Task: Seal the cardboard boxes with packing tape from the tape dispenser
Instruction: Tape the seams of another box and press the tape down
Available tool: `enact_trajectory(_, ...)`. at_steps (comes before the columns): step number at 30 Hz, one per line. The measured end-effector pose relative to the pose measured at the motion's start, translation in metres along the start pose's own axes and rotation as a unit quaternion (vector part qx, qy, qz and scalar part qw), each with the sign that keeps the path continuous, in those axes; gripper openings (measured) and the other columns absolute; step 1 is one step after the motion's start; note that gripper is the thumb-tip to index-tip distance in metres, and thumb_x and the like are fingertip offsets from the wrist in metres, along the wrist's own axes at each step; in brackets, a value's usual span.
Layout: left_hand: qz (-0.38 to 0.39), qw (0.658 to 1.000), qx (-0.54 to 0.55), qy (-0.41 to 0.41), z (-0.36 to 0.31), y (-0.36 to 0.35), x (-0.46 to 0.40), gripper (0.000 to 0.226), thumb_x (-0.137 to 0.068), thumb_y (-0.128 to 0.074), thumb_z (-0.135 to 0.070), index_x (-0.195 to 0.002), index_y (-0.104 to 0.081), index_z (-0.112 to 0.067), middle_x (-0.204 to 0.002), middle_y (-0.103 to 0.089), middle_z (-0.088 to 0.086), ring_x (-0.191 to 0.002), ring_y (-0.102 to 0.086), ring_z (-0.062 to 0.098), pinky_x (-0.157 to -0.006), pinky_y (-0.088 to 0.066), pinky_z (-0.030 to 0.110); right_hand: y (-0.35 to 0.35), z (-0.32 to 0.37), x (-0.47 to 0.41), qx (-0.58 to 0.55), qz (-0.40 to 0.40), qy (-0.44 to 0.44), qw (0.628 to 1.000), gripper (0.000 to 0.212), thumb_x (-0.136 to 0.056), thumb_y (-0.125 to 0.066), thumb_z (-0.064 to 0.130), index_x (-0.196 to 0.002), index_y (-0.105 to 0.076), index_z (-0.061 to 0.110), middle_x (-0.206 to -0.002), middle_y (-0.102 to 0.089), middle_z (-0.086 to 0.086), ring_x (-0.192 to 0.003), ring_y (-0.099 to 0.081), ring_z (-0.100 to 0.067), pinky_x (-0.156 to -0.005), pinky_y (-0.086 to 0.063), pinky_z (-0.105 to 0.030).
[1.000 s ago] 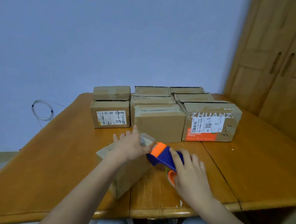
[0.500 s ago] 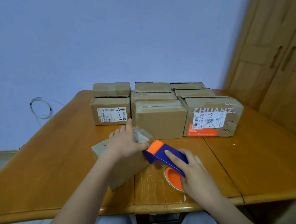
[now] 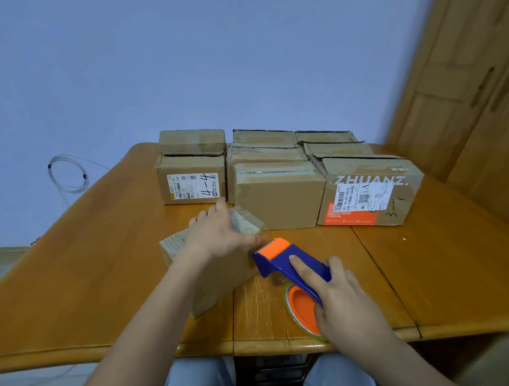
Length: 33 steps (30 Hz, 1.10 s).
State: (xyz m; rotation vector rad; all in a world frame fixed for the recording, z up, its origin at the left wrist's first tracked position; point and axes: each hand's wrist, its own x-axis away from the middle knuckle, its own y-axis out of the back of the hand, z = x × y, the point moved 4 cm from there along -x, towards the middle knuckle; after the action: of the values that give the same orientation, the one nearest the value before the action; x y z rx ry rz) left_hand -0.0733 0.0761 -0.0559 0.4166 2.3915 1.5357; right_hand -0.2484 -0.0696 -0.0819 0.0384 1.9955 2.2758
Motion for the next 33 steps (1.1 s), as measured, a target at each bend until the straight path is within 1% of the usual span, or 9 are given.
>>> enact_trajectory(4, 0.001, 1.0, 0.011, 0.005, -0.001, 0.001, 0.0, 0.108, -0.068, -0.07, -0.067, -0.145, -0.022, -0.009, -0.144, -0.04, 0.01, -0.131, -0.037, 0.031, -0.106, -0.028, 0.043, 0.006, 0.003, 0.003, 0.019, 0.009, -0.018, 1.0, 0.075, -0.099, -0.043, 0.023, -0.148, 0.011, 0.043, -0.136, -0.016, -0.004, -0.118, -0.033, -0.018, -0.081, -0.044, -0.021)
enact_trajectory(9, -0.001, 1.0, 0.003, 0.007, -0.002, 0.003, 0.001, 0.092, -0.071, -0.069, -0.063, -0.135, -0.031, -0.009, -0.136, -0.047, 0.011, -0.124, -0.042, 0.031, -0.101, -0.033, 0.042, 0.005, 0.006, 0.007, 0.039, 0.044, -0.027, 0.998, 0.073, -0.097, -0.041, 0.017, -0.149, 0.002, 0.042, -0.128, -0.023, -0.006, -0.101, -0.036, -0.021, -0.074, -0.041, -0.025)
enact_trajectory(14, 0.004, 1.0, -0.004, 0.001, -0.001, 0.002, 0.0, 0.109, -0.073, -0.067, -0.065, -0.149, -0.014, -0.009, -0.147, -0.037, 0.013, -0.134, -0.035, 0.033, -0.108, -0.028, 0.045, 0.005, 0.001, 0.002, 0.024, 0.034, -0.034, 0.999, 0.068, -0.098, -0.04, 0.019, -0.149, -0.002, 0.045, -0.127, -0.025, -0.005, -0.109, -0.038, -0.021, -0.081, -0.045, -0.025)
enact_trajectory(19, 0.018, 1.0, -0.02, 0.008, -0.002, 0.003, 0.001, 0.117, -0.071, -0.063, -0.072, -0.152, -0.004, -0.01, -0.152, -0.031, 0.013, -0.138, -0.031, 0.033, -0.11, -0.026, 0.045, 0.005, 0.004, -0.009, 0.02, 0.033, -0.02, 0.999, 0.064, -0.098, -0.04, 0.019, -0.148, -0.009, 0.044, -0.126, -0.027, -0.005, -0.108, -0.04, -0.023, -0.072, -0.04, -0.024)
enact_trajectory(24, 0.034, 0.996, -0.076, 0.013, -0.01, 0.003, 0.004, 0.127, -0.065, -0.062, -0.079, -0.152, 0.004, -0.013, -0.155, -0.023, 0.015, -0.141, -0.026, 0.034, -0.113, -0.023, 0.048, 0.007, 0.011, -0.024, 0.018, 0.037, -0.008, 0.999, 0.065, -0.097, -0.043, 0.017, -0.149, -0.013, 0.044, -0.125, -0.029, -0.007, -0.105, -0.044, -0.026, -0.072, -0.042, -0.027)
enact_trajectory(26, 0.046, 0.993, -0.109, 0.023, -0.015, 0.002, 0.005, 0.129, -0.065, -0.065, -0.076, -0.152, 0.01, -0.016, -0.154, -0.024, 0.017, -0.141, -0.025, 0.036, -0.115, -0.017, 0.056, 0.011, 0.011, -0.028, 0.02, 0.042, -0.006, 0.999, 0.066, -0.097, -0.043, 0.016, -0.149, -0.014, 0.044, -0.123, -0.03, -0.006, -0.105, -0.044, -0.026, -0.071, -0.041, -0.027)
enact_trajectory(29, 0.066, 0.986, -0.149, 0.046, -0.023, -0.002, 0.003, 0.128, -0.068, -0.068, -0.07, -0.151, 0.018, -0.023, -0.152, -0.025, 0.019, -0.14, -0.025, 0.039, -0.11, -0.006, 0.07, 0.019, 0.011, -0.034, 0.031, 0.049, 0.004, 0.998, 0.065, -0.097, -0.041, 0.014, -0.148, -0.018, 0.046, -0.116, -0.032, -0.005, -0.105, -0.045, -0.028, -0.07, -0.037, -0.028)
enact_trajectory(31, 0.064, 0.984, -0.158, 0.056, -0.025, -0.005, 0.001, 0.123, -0.072, -0.066, -0.067, -0.15, 0.019, -0.024, -0.149, -0.027, 0.021, -0.138, -0.025, 0.041, -0.107, -0.005, 0.074, 0.027, 0.014, -0.04, 0.046, 0.051, 0.015, 0.998, 0.062, -0.097, -0.04, 0.014, -0.147, -0.021, 0.047, -0.107, -0.03, -0.004, -0.104, -0.046, -0.029, -0.07, -0.035, -0.029)
enact_trajectory(33, 0.053, 0.983, -0.167, 0.057, -0.025, -0.009, 0.001, 0.116, -0.077, -0.061, -0.065, -0.151, 0.019, -0.024, -0.146, -0.029, 0.021, -0.137, -0.026, 0.041, -0.106, -0.005, 0.075, 0.035, 0.018, -0.049, 0.067, 0.055, 0.029, 0.996, 0.06, -0.097, -0.039, 0.014, -0.145, -0.026, 0.048, -0.106, -0.033, -0.006, -0.103, -0.048, -0.031, -0.07, -0.035, -0.031)
